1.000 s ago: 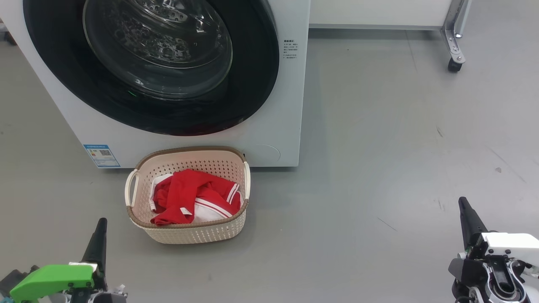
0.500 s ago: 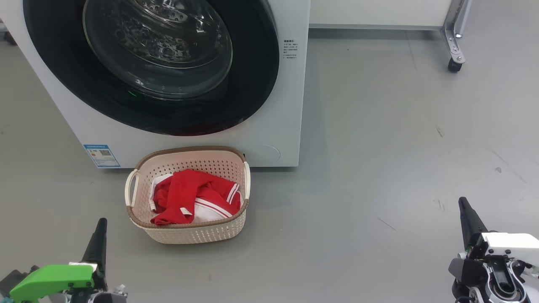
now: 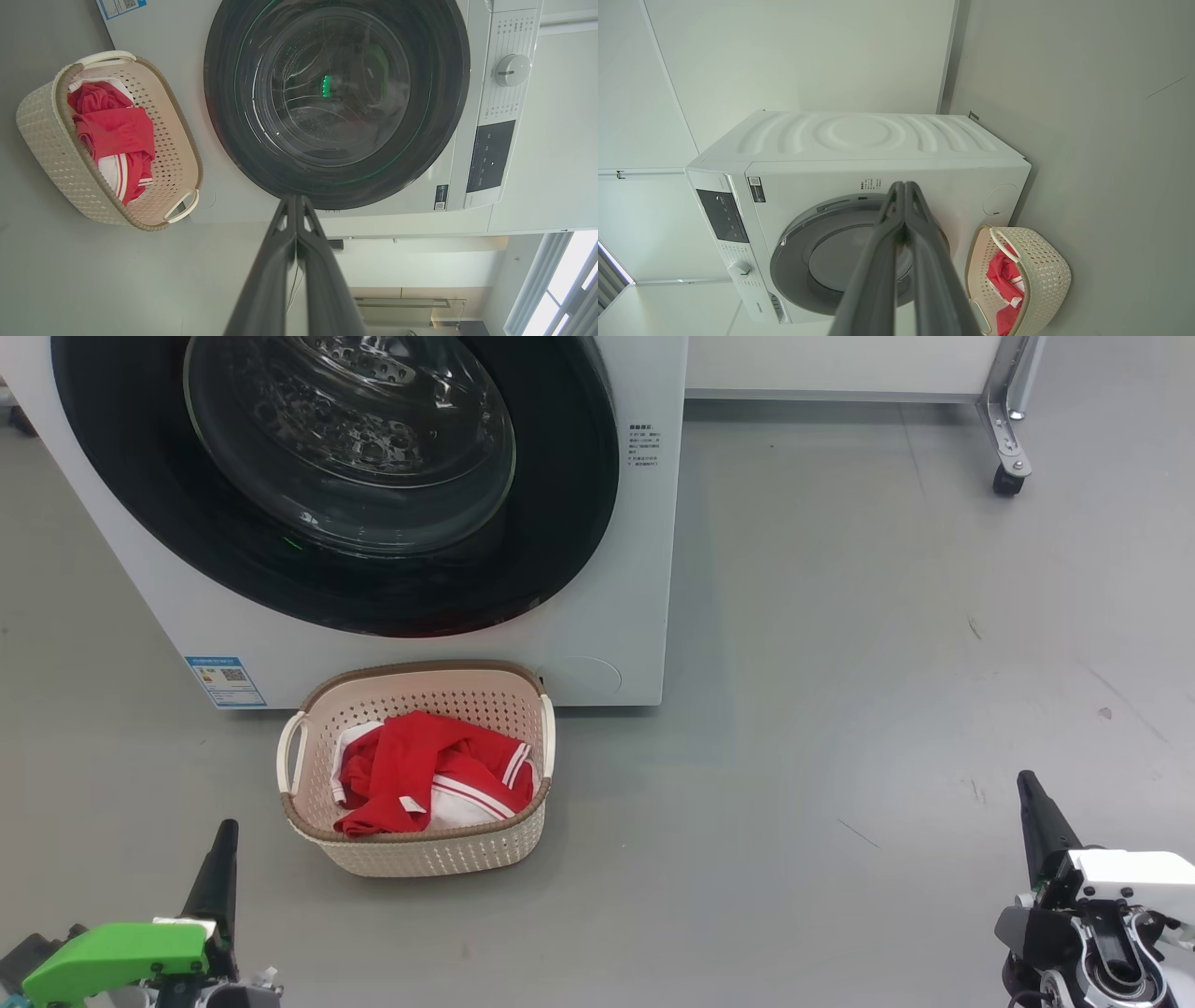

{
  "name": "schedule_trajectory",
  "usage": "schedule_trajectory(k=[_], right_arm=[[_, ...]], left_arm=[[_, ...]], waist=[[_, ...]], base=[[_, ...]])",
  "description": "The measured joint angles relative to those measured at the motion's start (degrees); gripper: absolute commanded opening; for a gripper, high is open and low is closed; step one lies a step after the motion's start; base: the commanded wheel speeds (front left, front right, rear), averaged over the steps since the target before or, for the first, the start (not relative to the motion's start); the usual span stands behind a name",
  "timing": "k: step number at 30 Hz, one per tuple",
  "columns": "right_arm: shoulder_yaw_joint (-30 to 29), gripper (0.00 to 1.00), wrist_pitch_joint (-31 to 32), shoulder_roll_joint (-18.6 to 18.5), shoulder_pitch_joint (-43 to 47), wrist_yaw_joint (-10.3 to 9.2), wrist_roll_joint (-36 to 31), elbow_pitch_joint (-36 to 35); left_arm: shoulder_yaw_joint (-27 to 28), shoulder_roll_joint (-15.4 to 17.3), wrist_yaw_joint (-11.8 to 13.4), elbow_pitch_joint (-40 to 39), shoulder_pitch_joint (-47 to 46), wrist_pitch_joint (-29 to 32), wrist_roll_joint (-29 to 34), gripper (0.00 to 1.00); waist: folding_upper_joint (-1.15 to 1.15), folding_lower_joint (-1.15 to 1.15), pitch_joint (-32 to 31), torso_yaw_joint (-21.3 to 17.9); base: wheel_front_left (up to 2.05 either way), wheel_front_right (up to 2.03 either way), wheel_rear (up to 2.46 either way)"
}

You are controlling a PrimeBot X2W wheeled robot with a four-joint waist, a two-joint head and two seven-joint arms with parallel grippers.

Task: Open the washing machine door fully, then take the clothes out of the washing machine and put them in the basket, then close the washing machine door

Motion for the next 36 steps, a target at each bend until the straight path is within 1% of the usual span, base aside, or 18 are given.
schedule_trajectory(k=[36], right_arm=[[-0.2, 0.00, 0.0, 0.0, -0.1, 0.00, 0.0, -0.1]], left_arm=[[0.3, -0.1, 0.0, -0.1, 0.0, 0.0, 0.0, 0.00]], waist=[[0.00, 0.00, 0.0, 0.0]], base=[[0.00, 0.00, 0.00]])
